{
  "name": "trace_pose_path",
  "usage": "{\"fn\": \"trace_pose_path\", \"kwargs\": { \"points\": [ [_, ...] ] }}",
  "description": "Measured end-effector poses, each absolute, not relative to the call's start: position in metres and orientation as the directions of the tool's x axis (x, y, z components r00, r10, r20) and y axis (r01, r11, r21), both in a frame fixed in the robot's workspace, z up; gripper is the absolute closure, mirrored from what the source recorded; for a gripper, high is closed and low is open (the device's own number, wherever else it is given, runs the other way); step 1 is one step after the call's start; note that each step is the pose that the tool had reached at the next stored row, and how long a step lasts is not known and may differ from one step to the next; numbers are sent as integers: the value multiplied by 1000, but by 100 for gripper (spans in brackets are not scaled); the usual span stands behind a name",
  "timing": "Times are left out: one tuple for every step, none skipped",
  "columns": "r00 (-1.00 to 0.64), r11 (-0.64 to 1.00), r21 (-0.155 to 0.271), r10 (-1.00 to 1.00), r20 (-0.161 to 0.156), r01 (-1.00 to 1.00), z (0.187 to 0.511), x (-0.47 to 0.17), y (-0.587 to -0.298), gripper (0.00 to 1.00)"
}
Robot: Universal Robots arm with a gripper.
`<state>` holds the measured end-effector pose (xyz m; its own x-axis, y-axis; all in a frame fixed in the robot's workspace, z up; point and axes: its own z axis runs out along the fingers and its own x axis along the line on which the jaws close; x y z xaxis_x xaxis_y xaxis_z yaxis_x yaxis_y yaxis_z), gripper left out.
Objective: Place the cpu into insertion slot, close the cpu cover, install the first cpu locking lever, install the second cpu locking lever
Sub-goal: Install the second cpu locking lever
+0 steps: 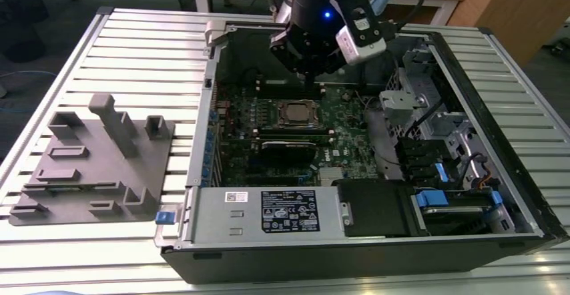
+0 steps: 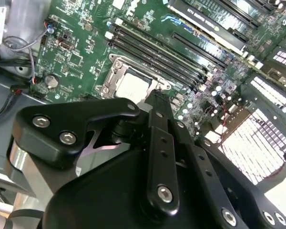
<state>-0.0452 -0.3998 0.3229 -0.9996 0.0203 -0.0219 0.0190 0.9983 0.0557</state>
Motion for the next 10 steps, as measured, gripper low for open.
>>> {"fn": "trace_pose_path", "kwargs": {
  "points": [
    [-1000, 998, 56, 20, -22, 19, 321, -45, -400, 89],
    [-1000, 998, 56, 20, -22, 19, 319, -45, -400, 89],
    [-1000, 998, 56, 20, -22, 19, 317, -45, -400, 89],
    [-1000, 998, 56, 20, -22, 19, 315, -45, -400, 89],
    [-1000, 998, 56, 20, -22, 19, 314, -45, -400, 89],
    [-1000, 998, 56, 20, -22, 19, 312, -45, -400, 89],
    [-1000, 998, 56, 20, -22, 19, 310, -45, -399, 89],
    [-1000, 998, 57, 21, -22, 19, 309, -45, -398, 89],
    [-1000, 998, 57, 20, -22, 19, 308, -45, -397, 89],
    [-1000, 998, 57, 20, -22, 19, 307, -45, -395, 89]
  ]
}}
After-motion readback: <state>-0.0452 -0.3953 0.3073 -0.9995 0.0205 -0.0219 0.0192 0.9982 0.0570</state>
